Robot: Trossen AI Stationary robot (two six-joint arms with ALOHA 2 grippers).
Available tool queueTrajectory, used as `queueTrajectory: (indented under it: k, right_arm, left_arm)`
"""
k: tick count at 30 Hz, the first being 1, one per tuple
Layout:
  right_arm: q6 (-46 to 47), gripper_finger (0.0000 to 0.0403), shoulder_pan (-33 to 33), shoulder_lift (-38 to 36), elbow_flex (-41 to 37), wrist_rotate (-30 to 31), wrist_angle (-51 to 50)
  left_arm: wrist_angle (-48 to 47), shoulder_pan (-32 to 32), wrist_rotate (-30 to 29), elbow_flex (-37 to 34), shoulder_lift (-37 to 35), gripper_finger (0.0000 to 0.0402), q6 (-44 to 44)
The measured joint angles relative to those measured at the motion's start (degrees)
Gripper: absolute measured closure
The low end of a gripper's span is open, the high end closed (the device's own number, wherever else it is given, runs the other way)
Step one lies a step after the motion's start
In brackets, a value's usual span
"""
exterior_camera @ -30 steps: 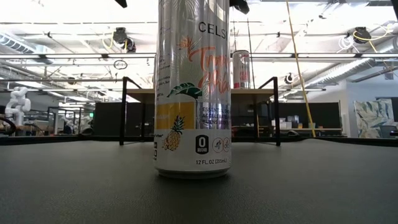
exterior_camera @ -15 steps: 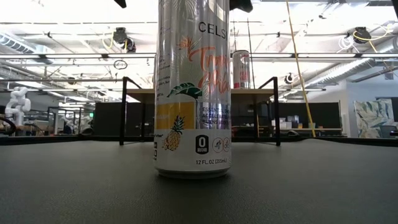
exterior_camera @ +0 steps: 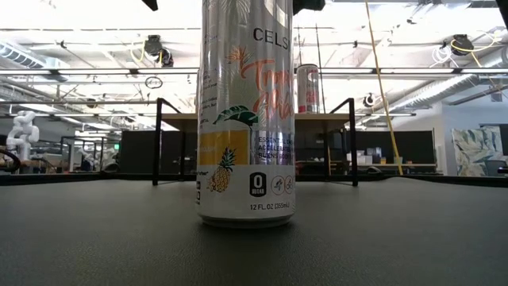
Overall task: Place canned beverage on shelf
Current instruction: Put the white-yellow soda can on the shelf
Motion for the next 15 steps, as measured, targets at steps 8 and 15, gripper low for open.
queueTrajectory:
  k: [8, 15]
  right_arm:
    - [7.4, 0.0165, 6.9, 1.7, 0.0, -2.9, -2.3]
    - [9.5, 0.0165, 11.4, 3.2, 0.0, -2.7, 1.6]
  left_arm:
    - [0.0, 0.0, 0.0, 0.0, 0.0, 0.0185, 0.0]
    - [0.0, 0.0, 0.1, 0.0, 0.0, 0.0185, 0.1]
